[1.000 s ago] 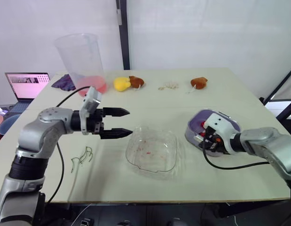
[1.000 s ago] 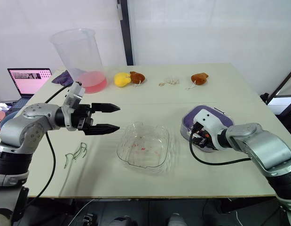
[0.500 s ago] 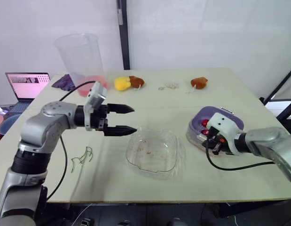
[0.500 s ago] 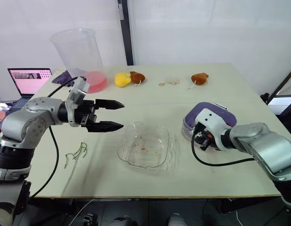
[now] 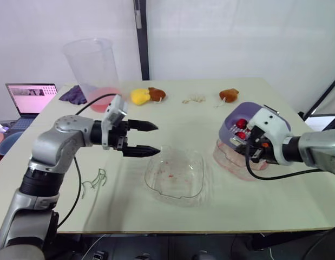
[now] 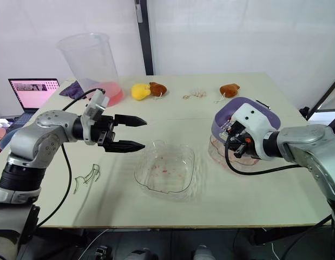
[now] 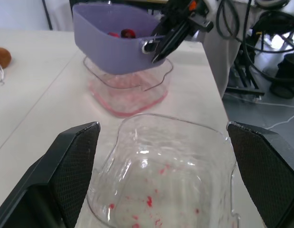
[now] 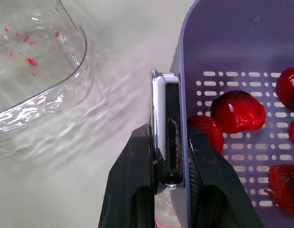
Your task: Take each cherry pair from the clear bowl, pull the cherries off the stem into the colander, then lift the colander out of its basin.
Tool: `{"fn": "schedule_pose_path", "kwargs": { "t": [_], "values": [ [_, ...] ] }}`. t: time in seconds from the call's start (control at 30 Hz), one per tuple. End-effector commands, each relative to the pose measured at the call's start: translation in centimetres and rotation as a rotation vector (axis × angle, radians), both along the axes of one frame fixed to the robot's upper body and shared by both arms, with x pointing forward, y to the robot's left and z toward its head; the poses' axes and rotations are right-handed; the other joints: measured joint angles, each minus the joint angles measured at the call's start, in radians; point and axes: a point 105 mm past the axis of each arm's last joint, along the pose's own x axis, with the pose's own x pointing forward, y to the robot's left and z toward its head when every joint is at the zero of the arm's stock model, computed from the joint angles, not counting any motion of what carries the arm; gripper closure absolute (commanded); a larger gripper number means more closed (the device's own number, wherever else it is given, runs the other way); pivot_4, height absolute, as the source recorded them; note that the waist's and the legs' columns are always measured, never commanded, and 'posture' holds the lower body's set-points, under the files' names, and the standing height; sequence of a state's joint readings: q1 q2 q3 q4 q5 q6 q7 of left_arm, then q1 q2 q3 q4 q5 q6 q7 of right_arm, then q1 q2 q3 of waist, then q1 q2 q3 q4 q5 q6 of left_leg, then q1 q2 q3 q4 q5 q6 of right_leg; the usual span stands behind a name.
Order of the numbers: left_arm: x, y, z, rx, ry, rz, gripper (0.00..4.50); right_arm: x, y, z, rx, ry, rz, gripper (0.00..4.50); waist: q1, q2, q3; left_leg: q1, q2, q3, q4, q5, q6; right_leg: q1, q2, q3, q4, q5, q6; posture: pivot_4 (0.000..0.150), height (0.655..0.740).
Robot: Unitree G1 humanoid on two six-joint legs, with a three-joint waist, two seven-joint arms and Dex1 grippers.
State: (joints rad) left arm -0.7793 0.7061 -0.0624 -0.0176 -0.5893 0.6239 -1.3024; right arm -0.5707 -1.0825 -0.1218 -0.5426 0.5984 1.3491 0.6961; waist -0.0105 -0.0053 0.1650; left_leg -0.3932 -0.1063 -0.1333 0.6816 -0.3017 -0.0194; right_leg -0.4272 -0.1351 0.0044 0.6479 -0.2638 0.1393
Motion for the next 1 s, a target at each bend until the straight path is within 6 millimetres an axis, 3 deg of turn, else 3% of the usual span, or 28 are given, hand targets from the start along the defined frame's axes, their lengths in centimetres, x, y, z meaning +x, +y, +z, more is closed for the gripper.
{"fn": "schedule_pose_path", "kwargs": {
  "t": [0.03, 0.5, 0.83, 0.93, 1.0],
  "values": [
    [0.1, 0.0, 1.2, -0.013, -0.056, -0.005, 0.00, -0.1, 0.6, 1.9, 0.040, -0.085, 0.014, 4.26, 0.000, 0.000, 0.000, 0.000, 0.000, 0.000, 0.000, 0.000, 0.000, 0.000, 0.000, 0.000, 0.000, 0.000, 0.000, 0.150, 0.7400],
    [0.9, -0.1, 0.8, 0.002, -0.061, -0.001, 0.00, -1.3, -0.5, 4.4, 0.274, -0.132, -0.007, 4.26, 0.000, 0.000, 0.000, 0.000, 0.000, 0.000, 0.000, 0.000, 0.000, 0.000, 0.000, 0.000, 0.000, 0.000, 0.000, 0.150, 0.7400],
    [1.6, 0.7, 0.9, -0.013, -0.055, 0.053, 0.00, -1.1, -1.3, 4.3, 0.387, -0.111, -0.061, 4.26, 0.000, 0.000, 0.000, 0.000, 0.000, 0.000, 0.000, 0.000, 0.000, 0.000, 0.000, 0.000, 0.000, 0.000, 0.000, 0.150, 0.7400],
    [1.6, 1.0, 0.9, -0.024, -0.048, 0.063, 0.00, -1.3, -1.3, 2.8, 0.377, -0.044, -0.073, 4.26, 0.000, 0.000, 0.000, 0.000, 0.000, 0.000, 0.000, 0.000, 0.000, 0.000, 0.000, 0.000, 0.000, 0.000, 0.000, 0.150, 0.7400],
    [1.6, 1.1, 0.8, -0.033, -0.044, 0.074, 0.00, -1.0, -1.3, 2.9, 0.390, -0.057, -0.081, 4.26, 0.000, 0.000, 0.000, 0.000, 0.000, 0.000, 0.000, 0.000, 0.000, 0.000, 0.000, 0.000, 0.000, 0.000, 0.000, 0.150, 0.7400]
  ]
}}
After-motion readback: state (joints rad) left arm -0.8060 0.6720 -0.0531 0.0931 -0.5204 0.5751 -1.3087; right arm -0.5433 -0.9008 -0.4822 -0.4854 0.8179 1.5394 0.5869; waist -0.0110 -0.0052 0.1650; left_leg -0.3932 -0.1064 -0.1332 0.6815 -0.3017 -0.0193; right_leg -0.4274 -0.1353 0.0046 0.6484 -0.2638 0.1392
